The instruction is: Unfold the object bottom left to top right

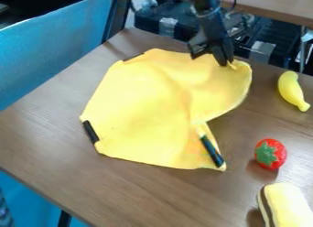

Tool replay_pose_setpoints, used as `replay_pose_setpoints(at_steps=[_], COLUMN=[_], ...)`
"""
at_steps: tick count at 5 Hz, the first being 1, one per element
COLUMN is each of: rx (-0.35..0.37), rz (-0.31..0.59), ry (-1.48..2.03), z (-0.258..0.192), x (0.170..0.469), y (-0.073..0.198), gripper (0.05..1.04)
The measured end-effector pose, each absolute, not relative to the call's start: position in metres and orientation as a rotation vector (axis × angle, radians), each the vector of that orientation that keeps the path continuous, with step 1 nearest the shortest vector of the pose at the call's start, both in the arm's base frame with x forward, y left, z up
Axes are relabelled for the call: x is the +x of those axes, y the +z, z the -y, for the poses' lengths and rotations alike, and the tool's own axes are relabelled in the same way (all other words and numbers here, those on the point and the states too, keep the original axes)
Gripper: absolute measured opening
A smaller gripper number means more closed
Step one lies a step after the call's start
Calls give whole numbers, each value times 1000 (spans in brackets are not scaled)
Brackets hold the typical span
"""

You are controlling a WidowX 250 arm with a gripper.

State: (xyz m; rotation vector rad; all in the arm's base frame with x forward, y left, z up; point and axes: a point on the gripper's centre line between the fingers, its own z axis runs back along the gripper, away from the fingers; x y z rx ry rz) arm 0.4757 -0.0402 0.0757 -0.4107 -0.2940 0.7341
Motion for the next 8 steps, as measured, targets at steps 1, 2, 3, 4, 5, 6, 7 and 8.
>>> replay_pose_setpoints(at_steps=[1, 2, 3, 4, 5, 6, 7, 8], rx=[-419, -432, -435, -399, -413, -410, -387, -358], rz=[273, 288, 305, 322, 375, 401, 441, 430], ry=[745, 747, 748, 711, 629, 470, 268, 26], z=[49, 63, 65, 60, 62, 64, 53, 26], x=[485, 488, 489, 482, 482, 483, 481, 461], y=[69, 67, 65, 61, 84, 86, 102, 139], gripper=[51, 61, 116, 296, 585, 887, 1002, 999])
